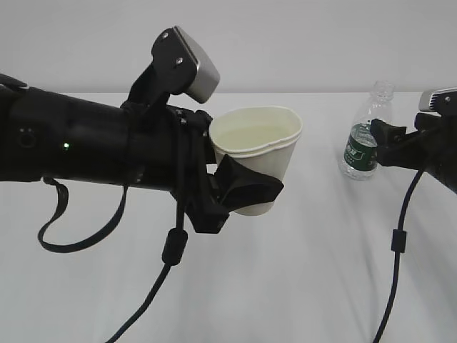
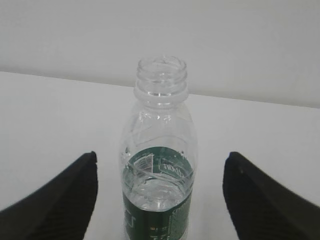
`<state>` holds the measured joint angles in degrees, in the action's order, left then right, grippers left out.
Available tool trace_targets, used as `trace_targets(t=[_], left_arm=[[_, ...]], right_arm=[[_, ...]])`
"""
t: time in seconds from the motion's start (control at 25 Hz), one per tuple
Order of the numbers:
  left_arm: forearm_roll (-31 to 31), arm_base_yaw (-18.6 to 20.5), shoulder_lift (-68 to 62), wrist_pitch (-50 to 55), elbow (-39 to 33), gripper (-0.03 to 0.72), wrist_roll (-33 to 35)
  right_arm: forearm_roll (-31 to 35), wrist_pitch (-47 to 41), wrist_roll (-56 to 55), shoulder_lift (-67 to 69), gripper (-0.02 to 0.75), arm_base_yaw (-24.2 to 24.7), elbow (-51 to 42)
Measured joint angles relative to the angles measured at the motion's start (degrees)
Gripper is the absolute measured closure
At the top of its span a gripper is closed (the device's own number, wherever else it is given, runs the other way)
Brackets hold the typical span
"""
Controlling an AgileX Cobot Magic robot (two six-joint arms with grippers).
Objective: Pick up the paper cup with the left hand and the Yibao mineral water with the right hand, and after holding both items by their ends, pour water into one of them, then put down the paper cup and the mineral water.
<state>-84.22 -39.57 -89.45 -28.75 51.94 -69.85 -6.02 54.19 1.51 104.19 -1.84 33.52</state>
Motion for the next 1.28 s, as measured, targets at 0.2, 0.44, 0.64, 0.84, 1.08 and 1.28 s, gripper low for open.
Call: trace_targets(t=[0.2,0.44,0.64,0.84,1.08,1.28], left_arm=[[2.2,0.0,-2.2,1.8,0.0,0.268,0.0],[4.2,1.0,-4.5,2.4,0.0,0.268,0.0],[5.0,4.2,-4.8,2.4,0.0,0.268,0.0],[5.5,8.0,-4.8,2.4,0.0,0.268,0.0],[6.2,11.5,-5.2,2.4,0.0,0.268,0.0],[8.0,13.6,-7.6,1.9,0.0,0.268,1.0]], right_arm=[[0.0,-1.1,0.0,-0.6,0.146,0.0,0.0],[0.0,-2.7,0.0,-2.7,0.146,0.0,0.0],[0.0,-3.0,0.0,-3.0,0.146,0.0,0.0],[0.0,-3.4,0.0,-3.0,0.146,0.0,0.0],[0.0,-4.0,0.0,-3.0,0.146,0.0,0.0],[0.0,-4.4,0.0,-3.0,0.146,0.0,0.0]])
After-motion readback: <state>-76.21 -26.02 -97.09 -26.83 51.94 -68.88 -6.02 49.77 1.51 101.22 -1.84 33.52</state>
